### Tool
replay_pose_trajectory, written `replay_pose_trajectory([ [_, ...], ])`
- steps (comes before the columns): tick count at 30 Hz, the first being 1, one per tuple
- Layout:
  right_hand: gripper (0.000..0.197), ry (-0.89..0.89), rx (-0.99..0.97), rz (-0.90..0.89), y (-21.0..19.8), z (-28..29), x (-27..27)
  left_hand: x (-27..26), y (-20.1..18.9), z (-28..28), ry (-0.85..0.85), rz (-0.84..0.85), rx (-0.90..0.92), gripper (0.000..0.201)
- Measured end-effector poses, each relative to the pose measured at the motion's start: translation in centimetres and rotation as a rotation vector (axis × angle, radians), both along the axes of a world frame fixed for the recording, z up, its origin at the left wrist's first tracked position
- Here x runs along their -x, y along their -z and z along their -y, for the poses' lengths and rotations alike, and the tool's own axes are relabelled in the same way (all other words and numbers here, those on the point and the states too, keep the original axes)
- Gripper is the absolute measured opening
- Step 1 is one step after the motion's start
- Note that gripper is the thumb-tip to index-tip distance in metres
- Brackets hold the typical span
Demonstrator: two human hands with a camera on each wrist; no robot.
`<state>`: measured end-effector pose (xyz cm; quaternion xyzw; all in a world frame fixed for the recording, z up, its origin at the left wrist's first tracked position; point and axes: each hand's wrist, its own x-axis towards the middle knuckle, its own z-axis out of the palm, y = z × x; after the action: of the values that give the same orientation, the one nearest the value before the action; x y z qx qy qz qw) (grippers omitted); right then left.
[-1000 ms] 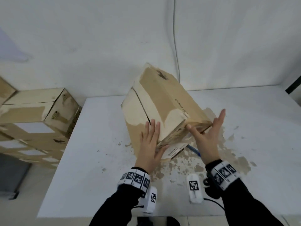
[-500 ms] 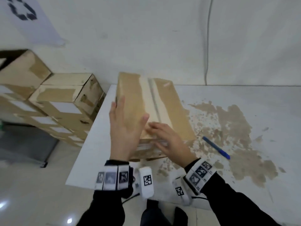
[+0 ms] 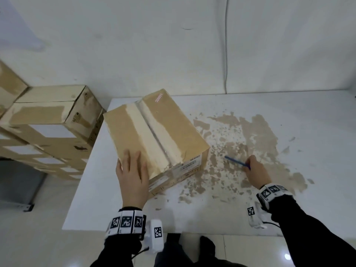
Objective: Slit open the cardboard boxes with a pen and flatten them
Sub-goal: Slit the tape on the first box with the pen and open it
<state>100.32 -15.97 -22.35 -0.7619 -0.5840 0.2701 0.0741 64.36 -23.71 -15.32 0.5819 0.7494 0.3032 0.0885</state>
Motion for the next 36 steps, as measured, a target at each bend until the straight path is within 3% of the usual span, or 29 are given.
replay_pose_trajectory([
  [3,0.006,0.119,-0.001,-0.408,-3.8,0.7,2.2,-0.1,-0.3,0.2,0.031,-0.012,0.012,0.059],
  [6,0.014,0.163,-0.007,-0.964,-8.9,1.9,5.8,0.5,-0.3,0.2,0.079,-0.076,0.04,0.059],
  [8,0.02,0.163,-0.06,-1.218,-11.7,2.5,8.2,1.7,-0.5,0.0,0.111,-0.095,0.071,0.061],
  [14,0.021,0.191,-0.267,-1.271,-14.4,3.1,14.6,4.2,-0.5,-1.0,0.299,-0.12,0.105,0.082],
  [18,0.028,0.28,-0.289,-1.307,-13.7,3.2,16.3,4.0,-0.4,-0.9,0.284,-0.147,0.099,0.079],
  [23,0.04,0.272,-0.275,-1.234,-13.3,3.4,17.5,4.1,-0.5,-0.8,0.261,-0.121,0.125,0.077],
  [26,0.036,0.255,-0.224,-1.271,-14.2,3.3,18.1,4.5,-1.4,-1.4,0.276,-0.202,0.091,0.067],
  [28,0.031,0.167,-0.21,-1.205,-15.3,2.4,18.9,5.6,-2.3,-2.9,0.298,-0.224,0.032,0.058],
  [33,0.023,-0.204,-0.225,-0.59,-18.2,-4.7,24.2,9.4,-3.3,-7.7,0.445,-0.286,0.196,0.088],
  [36,0.021,-0.405,-0.225,-0.11,-17.7,-9.2,28.0,10.0,-2.4,-8.3,0.474,-0.317,0.199,0.096],
])
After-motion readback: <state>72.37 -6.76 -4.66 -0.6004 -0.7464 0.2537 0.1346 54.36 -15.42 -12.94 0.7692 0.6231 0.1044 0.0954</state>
